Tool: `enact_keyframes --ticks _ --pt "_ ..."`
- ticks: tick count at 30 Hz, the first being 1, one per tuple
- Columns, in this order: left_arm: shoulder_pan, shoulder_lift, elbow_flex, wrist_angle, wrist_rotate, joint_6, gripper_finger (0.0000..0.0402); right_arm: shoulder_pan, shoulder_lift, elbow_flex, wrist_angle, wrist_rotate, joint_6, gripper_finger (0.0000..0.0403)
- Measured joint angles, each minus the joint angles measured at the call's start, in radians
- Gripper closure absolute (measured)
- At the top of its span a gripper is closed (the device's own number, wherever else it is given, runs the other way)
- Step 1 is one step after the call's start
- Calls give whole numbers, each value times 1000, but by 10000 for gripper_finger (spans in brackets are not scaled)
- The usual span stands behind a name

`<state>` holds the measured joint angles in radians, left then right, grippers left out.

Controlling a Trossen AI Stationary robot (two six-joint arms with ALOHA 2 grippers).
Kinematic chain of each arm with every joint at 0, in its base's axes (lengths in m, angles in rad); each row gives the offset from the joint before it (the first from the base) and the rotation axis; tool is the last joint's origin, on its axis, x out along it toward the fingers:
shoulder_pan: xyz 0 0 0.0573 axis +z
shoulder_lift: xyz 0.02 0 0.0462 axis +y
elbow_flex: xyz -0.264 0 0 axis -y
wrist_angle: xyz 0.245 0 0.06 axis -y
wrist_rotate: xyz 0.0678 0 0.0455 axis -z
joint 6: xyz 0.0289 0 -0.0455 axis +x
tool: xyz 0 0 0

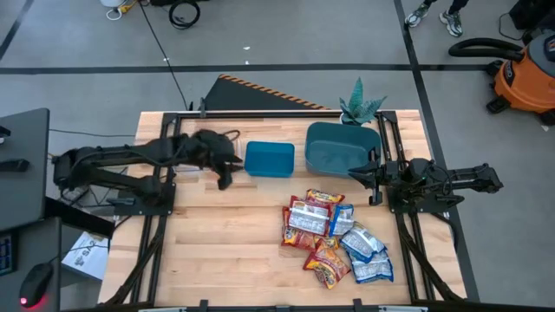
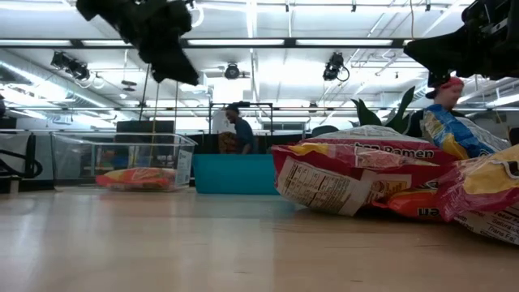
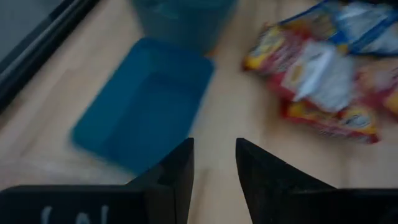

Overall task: Sort Maruchan noodles
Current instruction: Put the red noodle pack into the dark blue bin

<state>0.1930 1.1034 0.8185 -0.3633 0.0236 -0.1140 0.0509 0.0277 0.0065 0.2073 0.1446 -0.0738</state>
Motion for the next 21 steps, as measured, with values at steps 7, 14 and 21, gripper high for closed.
enact_keyframes --ticks 7,14,21 --pt "-175 177 0 127 -2 -10 276 0 0 0 0 0 0 348" --pt "-282 380 29 233 -2 -12 276 0 0 0 0 0 0 348" --pt "-373 580 187 223 -2 54 276 0 0 0 0 0 0 348"
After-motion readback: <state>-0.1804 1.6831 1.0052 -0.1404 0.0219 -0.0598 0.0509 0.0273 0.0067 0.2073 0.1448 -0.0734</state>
